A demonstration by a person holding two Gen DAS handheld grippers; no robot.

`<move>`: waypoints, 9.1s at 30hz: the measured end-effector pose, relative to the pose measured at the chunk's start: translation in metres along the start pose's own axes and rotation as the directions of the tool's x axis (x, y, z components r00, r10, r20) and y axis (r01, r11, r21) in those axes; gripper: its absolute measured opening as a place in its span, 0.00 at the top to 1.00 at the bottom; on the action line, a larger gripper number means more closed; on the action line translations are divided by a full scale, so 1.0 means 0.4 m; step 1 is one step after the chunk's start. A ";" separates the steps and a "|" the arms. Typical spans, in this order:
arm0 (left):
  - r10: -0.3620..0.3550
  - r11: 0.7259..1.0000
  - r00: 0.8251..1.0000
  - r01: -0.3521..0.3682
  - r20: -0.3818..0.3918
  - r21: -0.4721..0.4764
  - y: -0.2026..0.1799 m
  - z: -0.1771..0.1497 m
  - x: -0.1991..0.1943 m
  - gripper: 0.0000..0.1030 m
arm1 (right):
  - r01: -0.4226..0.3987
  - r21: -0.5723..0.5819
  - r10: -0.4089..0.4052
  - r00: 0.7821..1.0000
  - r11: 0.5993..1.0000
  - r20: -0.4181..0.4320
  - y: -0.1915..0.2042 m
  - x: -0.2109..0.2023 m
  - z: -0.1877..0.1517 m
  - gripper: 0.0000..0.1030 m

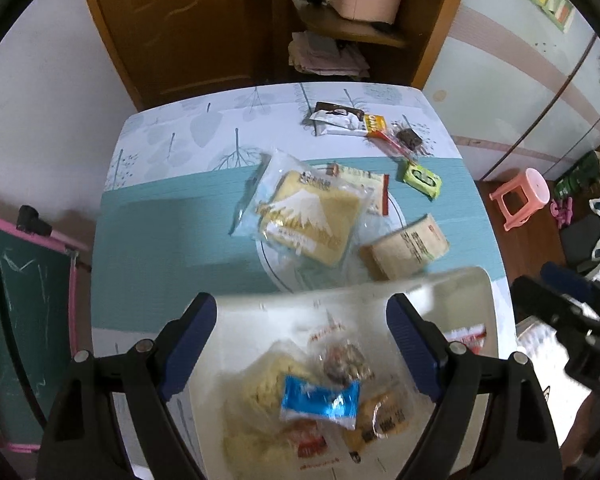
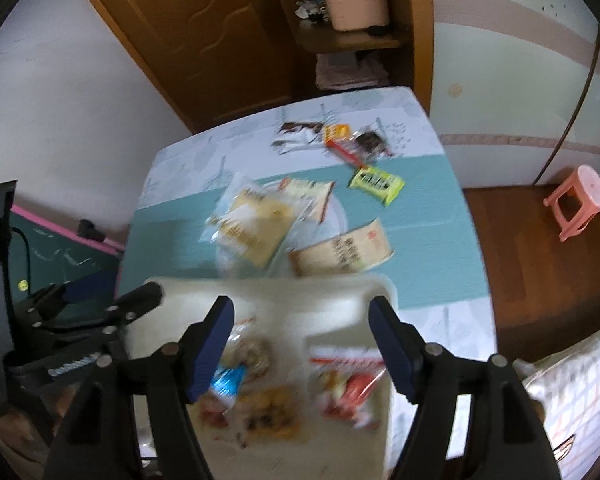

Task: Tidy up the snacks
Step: 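Move both grippers back over the remaining snacks on the table, then grasp the large cracker bag with the left gripper while the right grasps the green bread bag, then carry both bags over the white tray and release them inside, then move both grippers back toward the remaining snacks on the table, then grasp the white snack packet with the left gripper while the right grasps the jerky pack, then carry both packs over the white tray and release them inside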

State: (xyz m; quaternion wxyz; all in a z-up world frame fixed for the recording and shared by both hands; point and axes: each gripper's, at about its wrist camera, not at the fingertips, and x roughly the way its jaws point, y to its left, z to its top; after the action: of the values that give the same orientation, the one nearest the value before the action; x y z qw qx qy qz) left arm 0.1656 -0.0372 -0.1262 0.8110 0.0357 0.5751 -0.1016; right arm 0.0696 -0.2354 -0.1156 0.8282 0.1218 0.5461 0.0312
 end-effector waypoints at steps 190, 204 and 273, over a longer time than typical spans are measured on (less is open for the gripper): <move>-0.106 0.991 0.994 0.108 -0.026 0.081 -0.104 0.005 0.003 0.22 | -0.001 -0.027 0.001 1.000 1.000 -0.005 -0.045 -0.026 0.034 0.53; -0.140 0.971 0.977 0.168 -0.160 0.173 -0.171 0.248 0.312 0.22 | 0.080 0.089 -0.080 0.997 0.993 -0.001 -0.188 0.166 0.353 0.35; -0.188 0.982 0.976 0.186 0.112 0.025 0.025 0.111 -0.032 0.87 | -0.164 -0.032 0.164 0.986 0.986 -0.010 -0.011 0.094 0.213 0.60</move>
State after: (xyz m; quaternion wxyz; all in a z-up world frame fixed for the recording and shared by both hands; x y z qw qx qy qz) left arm 0.2047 -0.0336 -0.0998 0.8289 -0.0183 0.5281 -0.1836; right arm 0.1620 -0.2469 -0.1184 0.8229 0.1525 0.5365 0.1086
